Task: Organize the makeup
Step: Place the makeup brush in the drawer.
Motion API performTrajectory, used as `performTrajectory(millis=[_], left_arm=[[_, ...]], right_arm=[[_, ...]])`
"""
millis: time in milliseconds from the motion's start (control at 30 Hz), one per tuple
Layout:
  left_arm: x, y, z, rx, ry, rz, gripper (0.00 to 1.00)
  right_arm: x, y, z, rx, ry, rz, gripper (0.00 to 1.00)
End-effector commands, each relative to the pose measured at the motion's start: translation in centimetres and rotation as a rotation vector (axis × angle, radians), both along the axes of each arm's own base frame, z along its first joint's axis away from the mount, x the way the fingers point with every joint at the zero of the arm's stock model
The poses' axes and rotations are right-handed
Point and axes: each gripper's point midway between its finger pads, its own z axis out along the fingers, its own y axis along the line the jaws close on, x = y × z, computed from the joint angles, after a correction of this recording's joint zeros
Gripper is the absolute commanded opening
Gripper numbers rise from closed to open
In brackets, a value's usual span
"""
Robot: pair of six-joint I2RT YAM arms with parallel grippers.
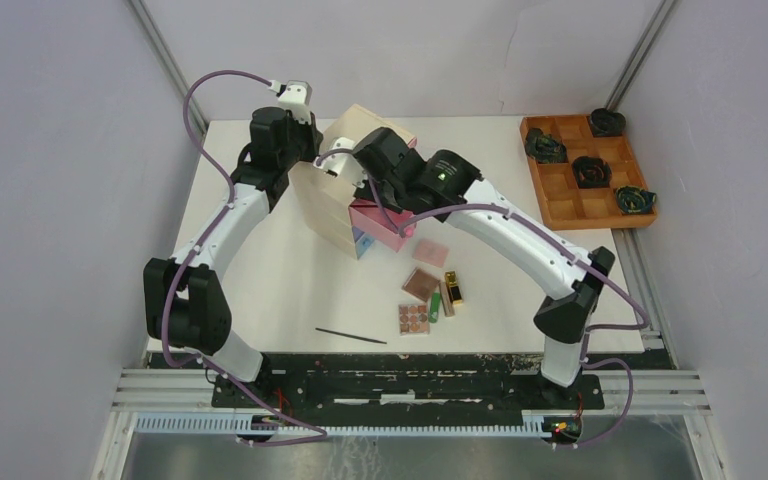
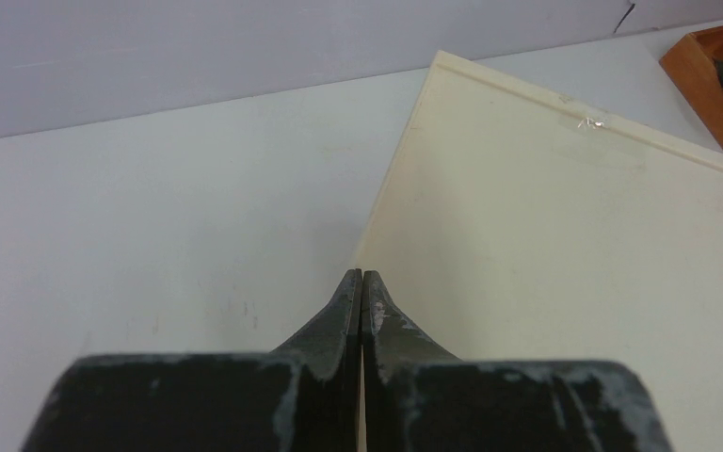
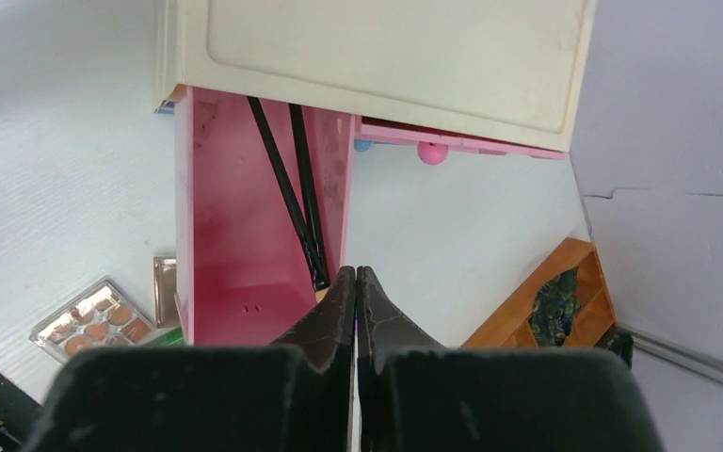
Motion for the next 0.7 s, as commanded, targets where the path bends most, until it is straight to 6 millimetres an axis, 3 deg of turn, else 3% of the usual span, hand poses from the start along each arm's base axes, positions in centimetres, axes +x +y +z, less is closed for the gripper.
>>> performTrajectory(millis=[0, 300, 667], left_arm=[[-4.3, 1.9, -10.1, 0.084, 0.366, 0.033, 0.03], [-4.3, 1.9, -10.4, 0.08, 0.374, 0.033, 0.03], [-4.3, 1.9, -10.7, 0.082, 0.381, 0.034, 0.03]], right_arm=[[-0.4, -1.4, 1.9, 0.078, -0.035, -0.057, 0.01], [-1.0, -4.6, -1.1, 0.072, 0.072, -0.124, 0.01], [-0.7, -4.4, -2.8, 0.065, 0.115, -0.122, 0.01]])
